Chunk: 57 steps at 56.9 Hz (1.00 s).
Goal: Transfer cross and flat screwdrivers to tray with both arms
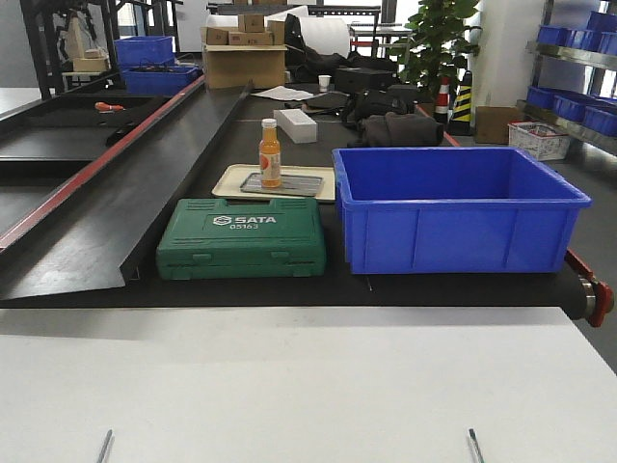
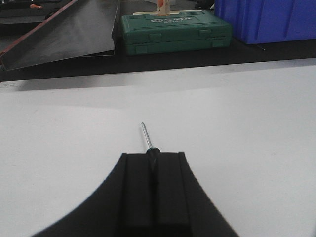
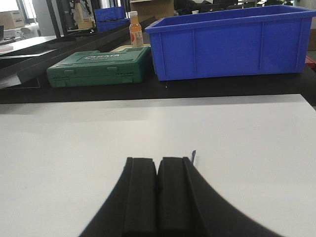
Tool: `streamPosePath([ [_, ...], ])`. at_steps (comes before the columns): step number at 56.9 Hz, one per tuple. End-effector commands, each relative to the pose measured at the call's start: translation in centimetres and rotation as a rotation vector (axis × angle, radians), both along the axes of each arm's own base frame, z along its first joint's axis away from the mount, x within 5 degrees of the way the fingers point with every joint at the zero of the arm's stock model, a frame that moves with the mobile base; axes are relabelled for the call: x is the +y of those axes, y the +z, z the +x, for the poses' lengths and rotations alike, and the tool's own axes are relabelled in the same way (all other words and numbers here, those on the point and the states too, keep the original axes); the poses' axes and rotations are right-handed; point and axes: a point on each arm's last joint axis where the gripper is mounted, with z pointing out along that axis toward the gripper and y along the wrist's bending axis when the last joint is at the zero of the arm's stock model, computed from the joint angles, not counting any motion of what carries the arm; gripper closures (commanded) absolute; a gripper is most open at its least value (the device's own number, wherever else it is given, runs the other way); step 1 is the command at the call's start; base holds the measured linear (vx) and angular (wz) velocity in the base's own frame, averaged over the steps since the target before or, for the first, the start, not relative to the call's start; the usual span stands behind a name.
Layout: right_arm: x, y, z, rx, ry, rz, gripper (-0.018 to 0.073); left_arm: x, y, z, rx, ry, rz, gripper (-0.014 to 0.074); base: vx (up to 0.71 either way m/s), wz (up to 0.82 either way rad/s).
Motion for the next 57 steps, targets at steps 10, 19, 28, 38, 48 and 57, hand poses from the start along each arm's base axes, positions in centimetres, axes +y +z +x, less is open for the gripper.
streamPosePath([
  [10, 0.0, 0.6, 0.0, -0.083, -0.007, -0.002, 0.0567, 0.1, 1.7, -0.1, -0.116, 0.01, -0.022, 0.0596, 0.0, 0.0],
  [19, 0.0, 0.6, 0.0, -0.087, -0.007, -0.001, 0.0567, 0.1, 1.7, -0.1, -0.116, 0.01, -0.022, 0.0596, 0.0, 0.0],
  [28, 0.0, 0.6, 0.0, -0.087, -0.007, -0.001, 0.0567, 0.1, 1.7, -0.1, -0.116, 0.01, -0.022, 0.0596, 0.0, 0.0],
  [38, 0.0, 0.6, 0.0, -0.087, -0.007, -0.001, 0.0567, 0.1, 1.8, -0.1, -0.124, 0.011, -0.022, 0.0596, 0.0, 0.0],
  [48, 0.0, 0.6, 0.0, -0.093, -0.007, 0.0, 0.0567, 0.1, 2.3, 0.0, -0.18, 0.015, -0.027, 0.0596, 0.0, 0.0],
  [57, 0.0, 1.0, 0.0, -0.133, -0.007, 0.007, 0.0567, 0.2, 3.0, -0.1, -0.249, 0.02, -0.033, 0.0596, 0.0, 0.0],
])
